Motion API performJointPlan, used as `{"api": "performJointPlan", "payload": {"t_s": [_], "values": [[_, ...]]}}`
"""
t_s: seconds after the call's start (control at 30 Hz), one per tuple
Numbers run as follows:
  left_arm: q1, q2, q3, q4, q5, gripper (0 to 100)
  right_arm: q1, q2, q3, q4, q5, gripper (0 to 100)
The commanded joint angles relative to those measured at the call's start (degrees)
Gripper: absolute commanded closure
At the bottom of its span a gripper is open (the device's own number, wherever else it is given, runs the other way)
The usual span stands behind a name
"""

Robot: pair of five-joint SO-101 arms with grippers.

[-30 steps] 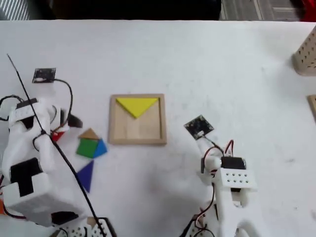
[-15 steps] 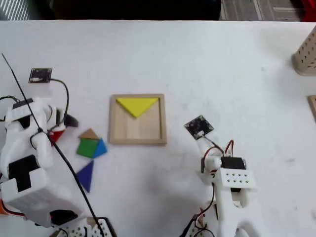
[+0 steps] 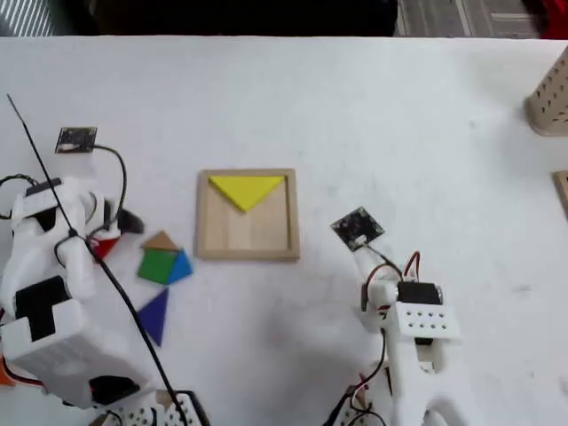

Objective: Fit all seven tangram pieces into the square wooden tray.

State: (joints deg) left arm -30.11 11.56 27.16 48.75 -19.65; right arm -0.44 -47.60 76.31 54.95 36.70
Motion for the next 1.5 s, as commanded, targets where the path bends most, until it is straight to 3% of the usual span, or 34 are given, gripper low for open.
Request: {"api": "performJointPlan", "payload": {"t_s": [0.0,0.23,0.57,1.47], "values": [[-0.13,-2.95,-2.64,0.09,-0.44,66,-0.66,-0.31,-0.26,0.40,0.70,98.1],[1.10,-11.47,-2.11,3.25,-0.09,66,-0.66,-0.31,-0.26,0.40,0.70,98.1],[5.14,-4.00,-0.26,-1.93,-0.09,66,-0.66,-0.31,-0.26,0.40,0.70,98.1],[0.84,-1.54,1.85,-5.36,-4.13,66,-0.66,-0.31,-0.26,0.40,0.70,98.1]]}}
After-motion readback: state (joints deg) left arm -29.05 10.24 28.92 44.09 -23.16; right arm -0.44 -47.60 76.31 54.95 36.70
